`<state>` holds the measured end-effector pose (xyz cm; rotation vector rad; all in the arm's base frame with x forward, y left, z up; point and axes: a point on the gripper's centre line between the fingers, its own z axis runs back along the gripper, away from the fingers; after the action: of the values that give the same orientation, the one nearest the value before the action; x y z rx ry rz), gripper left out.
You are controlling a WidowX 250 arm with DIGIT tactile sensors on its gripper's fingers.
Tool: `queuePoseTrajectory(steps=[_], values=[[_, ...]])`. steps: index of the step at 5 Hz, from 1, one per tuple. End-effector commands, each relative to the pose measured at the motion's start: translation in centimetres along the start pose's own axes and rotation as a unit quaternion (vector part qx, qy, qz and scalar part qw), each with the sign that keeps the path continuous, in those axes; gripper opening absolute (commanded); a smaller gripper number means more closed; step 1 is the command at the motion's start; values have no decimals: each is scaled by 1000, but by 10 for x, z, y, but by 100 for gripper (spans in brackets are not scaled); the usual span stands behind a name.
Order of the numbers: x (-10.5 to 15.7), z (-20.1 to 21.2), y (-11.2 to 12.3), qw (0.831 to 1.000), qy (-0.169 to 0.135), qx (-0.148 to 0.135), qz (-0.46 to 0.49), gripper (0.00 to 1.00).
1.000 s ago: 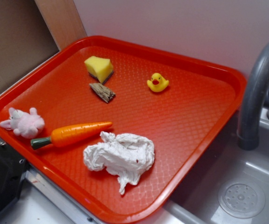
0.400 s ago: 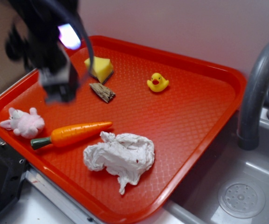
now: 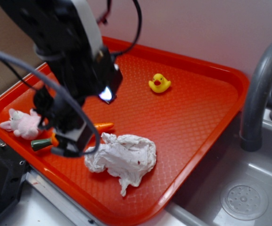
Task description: Grab the white paper.
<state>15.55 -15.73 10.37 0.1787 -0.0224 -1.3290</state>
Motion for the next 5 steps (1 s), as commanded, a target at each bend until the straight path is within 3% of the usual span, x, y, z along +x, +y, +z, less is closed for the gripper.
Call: queuePoseTrajectory(steps=[1, 2, 3, 4, 5], values=[[-12, -36, -26, 999, 30, -8, -29, 100], [-7, -48, -29, 999, 34, -19, -29, 100], [7, -57, -28, 999, -1, -36, 1, 100], [15, -56, -29, 999, -36, -19, 30, 0], [16, -61, -28, 998, -38, -16, 43, 0]])
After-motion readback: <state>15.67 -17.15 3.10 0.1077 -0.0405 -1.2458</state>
